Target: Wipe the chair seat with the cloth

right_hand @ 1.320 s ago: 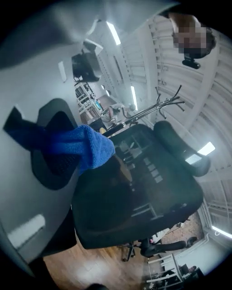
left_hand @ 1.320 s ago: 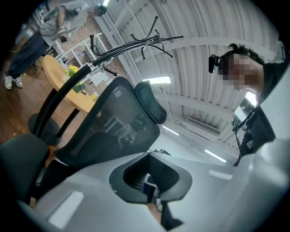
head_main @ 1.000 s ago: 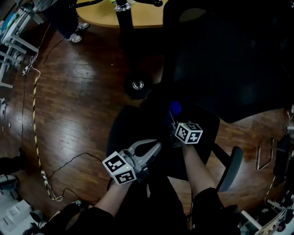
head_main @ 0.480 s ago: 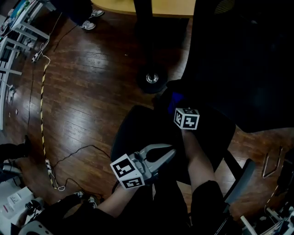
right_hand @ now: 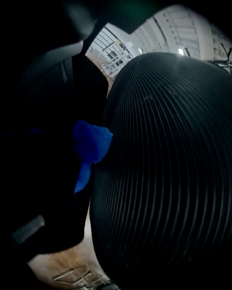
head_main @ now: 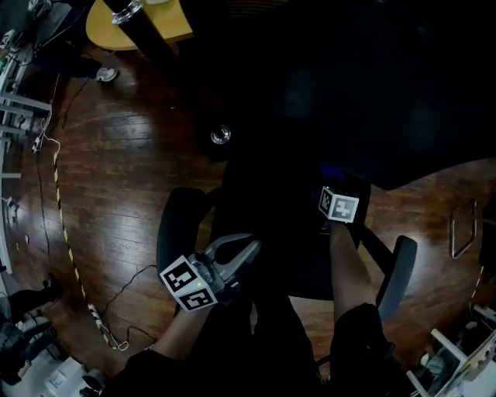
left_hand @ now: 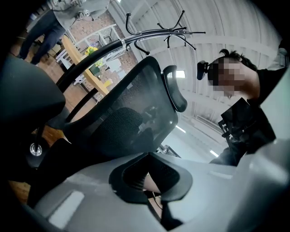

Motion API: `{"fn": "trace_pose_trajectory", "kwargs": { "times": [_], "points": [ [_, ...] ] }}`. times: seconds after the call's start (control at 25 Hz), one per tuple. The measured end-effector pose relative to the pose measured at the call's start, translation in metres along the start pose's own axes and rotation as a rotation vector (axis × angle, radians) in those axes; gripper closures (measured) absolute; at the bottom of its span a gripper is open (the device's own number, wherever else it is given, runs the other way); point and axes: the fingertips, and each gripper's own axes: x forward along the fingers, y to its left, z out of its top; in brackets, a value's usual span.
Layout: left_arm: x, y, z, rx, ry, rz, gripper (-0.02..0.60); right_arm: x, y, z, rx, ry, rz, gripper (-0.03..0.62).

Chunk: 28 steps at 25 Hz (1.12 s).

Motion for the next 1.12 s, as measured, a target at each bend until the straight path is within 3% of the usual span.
{"fn": "trace_pose_trajectory", "kwargs": {
  "times": [0.12, 0.28, 0.44, 0.76, 0.96, 1.12],
  "points": [
    [0.002, -0.002, -0.009, -0.005, 0.035, -0.006, 0.594, -0.019, -0.071, -0.026, 0.058, 0.012, -0.079, 0.53],
    [0.006, -0.004, -0.012, -0.004, 0.079, 0.005, 0.594, -0.056, -0.12, -0.031, 0.097, -0.006, -0.181, 0.53],
    [0.006, -0.004, -0.025, -0.012, 0.117, 0.018, 0.594, -0.065, -0.129, -0.036, 0.12, -0.027, -0.192, 0.53],
    [0.011, -0.013, -0.017, 0.005, 0.068, 0.034, 0.594, -0.067, -0.139, -0.032, 0.11, -0.036, -0.19, 0.53],
    [0.004, -0.012, -0.008, 0.015, 0.02, 0.05, 0.594, -0.063, -0.09, -0.013, -0.003, -0.102, -0.147, 0.53],
    [-0.006, -0.017, -0.001, 0.002, -0.012, 0.052, 0.594, -0.04, 0.019, 0.006, -0.033, -0.149, 0.055, 0.53]
  ]
}}
